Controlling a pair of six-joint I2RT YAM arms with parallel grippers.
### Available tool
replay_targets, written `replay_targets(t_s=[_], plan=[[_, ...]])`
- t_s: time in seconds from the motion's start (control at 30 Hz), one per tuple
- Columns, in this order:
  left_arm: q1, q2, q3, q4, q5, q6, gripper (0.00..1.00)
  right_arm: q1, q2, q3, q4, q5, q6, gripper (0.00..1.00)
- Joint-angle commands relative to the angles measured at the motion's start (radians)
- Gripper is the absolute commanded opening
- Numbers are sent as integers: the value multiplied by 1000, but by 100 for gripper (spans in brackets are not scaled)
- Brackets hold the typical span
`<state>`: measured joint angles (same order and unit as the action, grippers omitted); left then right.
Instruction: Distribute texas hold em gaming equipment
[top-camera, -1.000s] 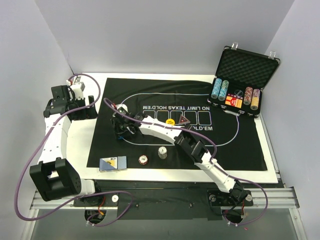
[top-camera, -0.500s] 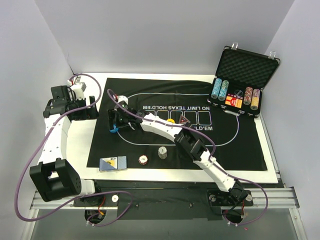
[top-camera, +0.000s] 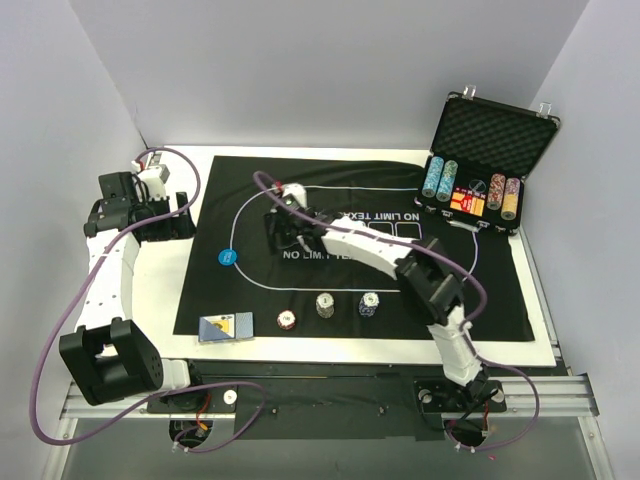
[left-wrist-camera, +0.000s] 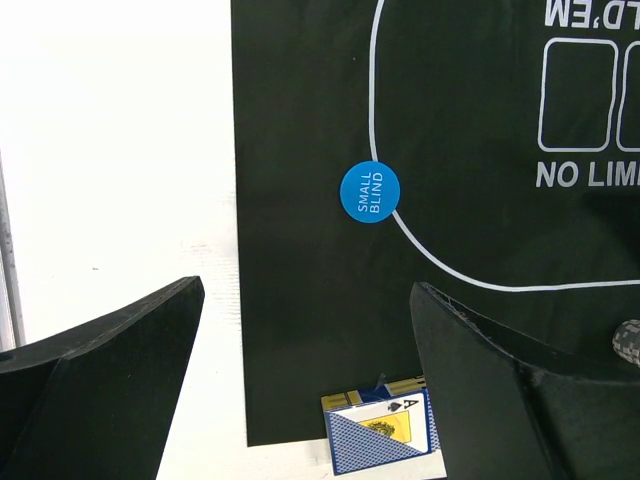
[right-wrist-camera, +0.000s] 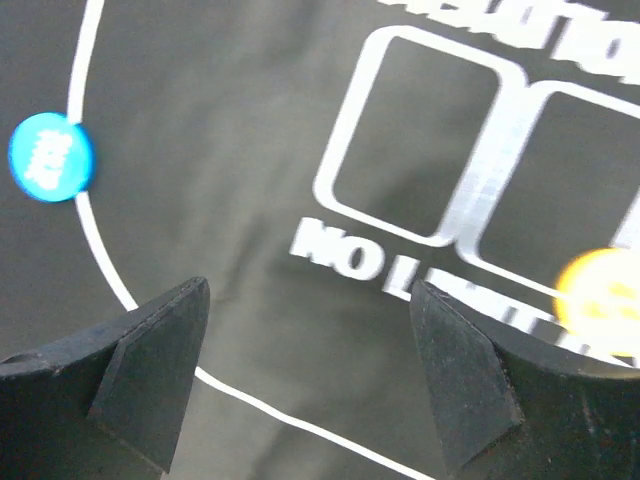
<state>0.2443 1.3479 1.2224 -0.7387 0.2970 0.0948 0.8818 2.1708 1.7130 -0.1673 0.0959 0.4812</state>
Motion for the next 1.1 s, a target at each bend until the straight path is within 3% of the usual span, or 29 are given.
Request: replay_targets(t_s=[0.0,0.1,0.37,0.73,1.07], plan=[[9,-35,-9,9,16,19,96,-90,-181,-148,-87,157,-9,76],[10,-38,-12,10,22,19,96,-113,-227,-257,-90,195,-1,76],[10,-32,-1,7,28,17,96,-115,-247,-363,-120,260,28,65],[10,-41,5,-1,24,22,96,-150,-160,-305,-115,220,52,53],[10,-47,0,7,33,23,96,-188,-108,-250,-101,171,62,49]])
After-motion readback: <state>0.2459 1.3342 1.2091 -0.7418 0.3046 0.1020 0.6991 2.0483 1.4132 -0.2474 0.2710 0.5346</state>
